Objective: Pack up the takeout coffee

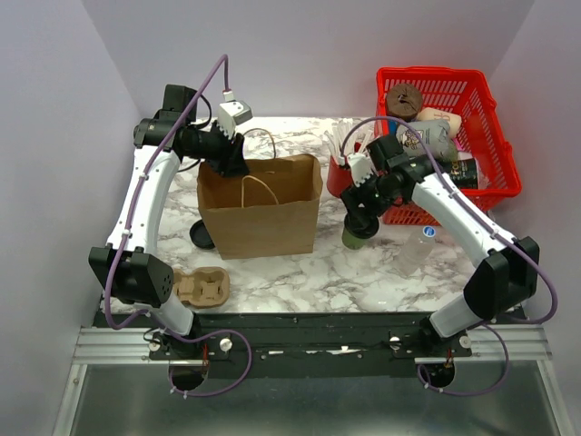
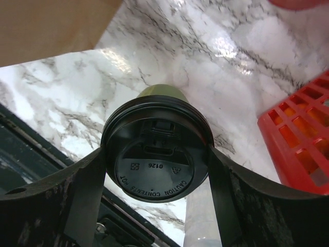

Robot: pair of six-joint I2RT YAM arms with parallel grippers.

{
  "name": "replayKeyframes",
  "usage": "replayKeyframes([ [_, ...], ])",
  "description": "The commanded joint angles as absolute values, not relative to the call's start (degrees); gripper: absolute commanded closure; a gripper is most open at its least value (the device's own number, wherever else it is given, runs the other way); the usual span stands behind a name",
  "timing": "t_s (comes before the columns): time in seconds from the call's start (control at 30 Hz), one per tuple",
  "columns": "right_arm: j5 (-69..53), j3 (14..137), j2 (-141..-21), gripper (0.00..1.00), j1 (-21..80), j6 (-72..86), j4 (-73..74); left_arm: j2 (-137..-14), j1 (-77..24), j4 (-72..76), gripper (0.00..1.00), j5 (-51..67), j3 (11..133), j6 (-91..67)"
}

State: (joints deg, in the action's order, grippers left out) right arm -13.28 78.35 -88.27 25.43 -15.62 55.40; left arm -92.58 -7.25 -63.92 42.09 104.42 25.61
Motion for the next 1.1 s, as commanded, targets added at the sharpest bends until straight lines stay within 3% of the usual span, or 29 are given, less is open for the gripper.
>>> replayKeyframes([
  [0.0, -18.63, 85.42, -84.91, 0.43, 25.49, -18.98, 59.85, -90.97, -7.38, -63.46, 0.52, 45.17, 102.84, 24.08],
  [0.37, -19.78, 106.77, -84.72, 0.46, 25.49, -20.91, 65.47, -92.02, -7.38, -61.61, 0.58, 47.28, 103.53, 24.16],
  [0.73, -16.86, 126.02, -87.54, 0.47, 25.49, -25.92, 65.66, -95.89, -7.47, -69.52, 1.0, 58.27, 108.37, 29.53],
  [1.07, -29.97, 123.05, -83.15, 0.52, 28.03, -32.86, 58.36, -92.38, -9.58, -62.68, 1.0, 53.0, 107.93, 27.51],
])
